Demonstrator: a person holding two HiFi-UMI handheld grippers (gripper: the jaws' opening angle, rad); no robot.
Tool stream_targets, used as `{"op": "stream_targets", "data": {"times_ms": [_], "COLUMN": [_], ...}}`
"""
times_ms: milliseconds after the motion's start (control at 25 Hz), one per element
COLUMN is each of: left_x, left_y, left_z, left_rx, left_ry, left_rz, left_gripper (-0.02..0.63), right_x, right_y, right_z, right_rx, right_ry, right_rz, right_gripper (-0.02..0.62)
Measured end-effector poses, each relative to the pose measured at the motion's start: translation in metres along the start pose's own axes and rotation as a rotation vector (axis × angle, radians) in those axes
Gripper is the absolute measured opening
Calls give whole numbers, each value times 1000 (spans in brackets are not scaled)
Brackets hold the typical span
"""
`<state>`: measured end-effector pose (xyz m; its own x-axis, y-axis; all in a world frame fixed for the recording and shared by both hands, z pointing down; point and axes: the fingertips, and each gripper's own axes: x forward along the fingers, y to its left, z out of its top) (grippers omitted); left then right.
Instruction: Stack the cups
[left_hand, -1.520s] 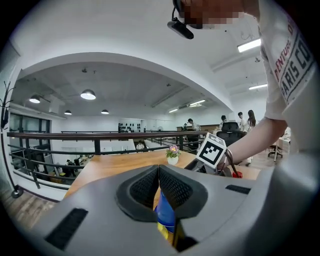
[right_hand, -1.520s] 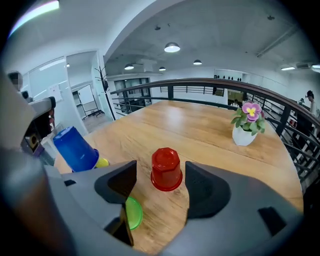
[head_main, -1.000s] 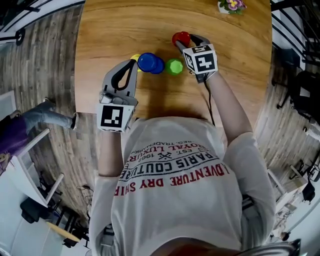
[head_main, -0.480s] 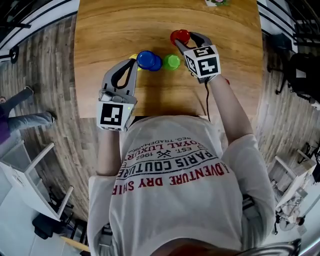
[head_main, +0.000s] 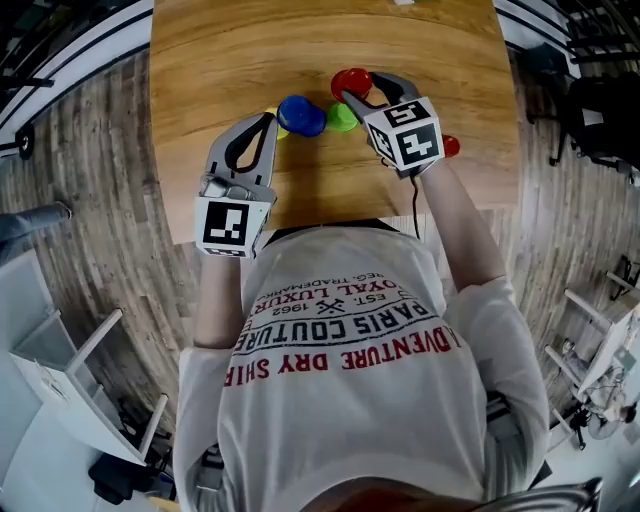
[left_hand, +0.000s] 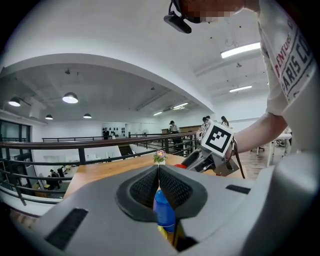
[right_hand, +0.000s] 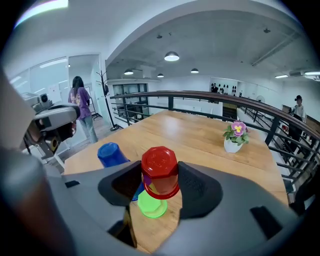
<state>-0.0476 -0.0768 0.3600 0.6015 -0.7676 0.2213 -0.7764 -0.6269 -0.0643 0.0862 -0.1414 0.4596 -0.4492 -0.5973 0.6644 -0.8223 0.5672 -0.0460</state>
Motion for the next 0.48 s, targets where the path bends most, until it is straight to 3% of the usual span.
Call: {"op": "stream_targets", "data": {"times_ms": [480], "left_x": [-14], "left_y": [0], "left_z": [-5], "left_rx": [-1], "left_ry": [-4], "left_rz": [-48], "left_gripper": [17], "right_x": [-9], "right_y": [41], "right_z": [-24], "right_rx": [-3], "right_ry": [32], "right_rz": [22], "right_gripper": [242]}}
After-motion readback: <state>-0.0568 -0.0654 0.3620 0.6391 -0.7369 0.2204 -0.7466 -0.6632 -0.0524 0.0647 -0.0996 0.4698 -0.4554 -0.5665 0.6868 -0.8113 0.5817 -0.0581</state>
